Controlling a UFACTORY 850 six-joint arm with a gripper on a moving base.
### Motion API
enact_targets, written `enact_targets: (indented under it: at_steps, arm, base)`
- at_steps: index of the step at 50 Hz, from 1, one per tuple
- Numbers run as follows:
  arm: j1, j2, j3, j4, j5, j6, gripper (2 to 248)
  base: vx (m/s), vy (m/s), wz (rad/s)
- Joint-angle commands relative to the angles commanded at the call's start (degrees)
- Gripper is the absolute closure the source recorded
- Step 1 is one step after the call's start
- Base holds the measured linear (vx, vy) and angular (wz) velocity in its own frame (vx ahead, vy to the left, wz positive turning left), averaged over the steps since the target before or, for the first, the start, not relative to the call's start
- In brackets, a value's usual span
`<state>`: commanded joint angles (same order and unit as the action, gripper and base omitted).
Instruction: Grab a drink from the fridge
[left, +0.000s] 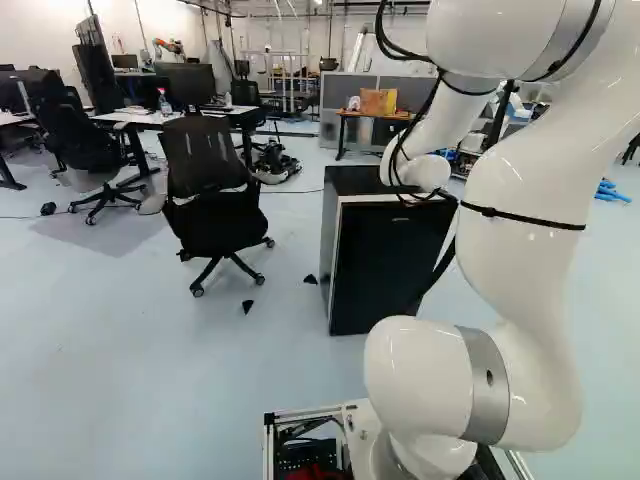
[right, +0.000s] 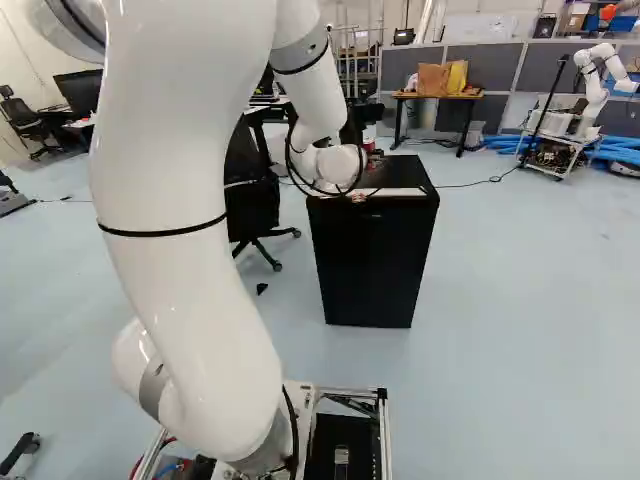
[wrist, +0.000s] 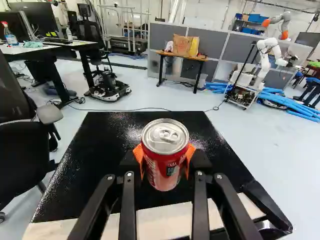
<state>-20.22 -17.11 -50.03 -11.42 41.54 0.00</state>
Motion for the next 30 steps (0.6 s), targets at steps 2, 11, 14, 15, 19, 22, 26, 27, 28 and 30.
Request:
enact_targets:
  at_steps: [2, 11, 14, 15, 19, 22, 26, 27, 28, 30]
  arm:
    - [0.0, 0.0, 0.0, 0.0, 0.0, 0.0, 150]
    - [0.3, 0.4, 0.6, 0.1, 0.1, 0.0, 150]
    - [0.4, 0.6, 0.9, 0.2, 0.2, 0.0, 150]
    - [0.4, 0.7, 1.0, 0.2, 0.2, 0.0, 150]
    - [0.7, 1.1, 1.5, 0.4, 0.3, 0.0, 150]
    - [0.9, 1.4, 1.9, 0.5, 0.4, 0.0, 150]
    - [1.2, 1.9, 2.6, 0.7, 0.5, 0.0, 150]
    - [1.3, 2.1, 2.8, 0.7, 0.5, 0.0, 150]
    - [1.4, 2.2, 3.0, 0.8, 0.6, 0.0, 150]
    - [1.5, 2.5, 3.4, 0.9, 0.6, 0.0, 150]
  base:
    - [0.0, 0.0, 0.0]
    - [0.0, 0.0, 0.0]
    - [0.0, 0.0, 0.0]
    - [0.0, 0.0, 0.0]
    - [0.0, 0.0, 0.0]
    - [0.0, 0.0, 0.0]
    - [0.0, 0.0, 0.0]
    - [0.0, 0.0, 0.0]
    - [0.0, 0.0, 0.0]
    - [0.0, 0.0, 0.0]
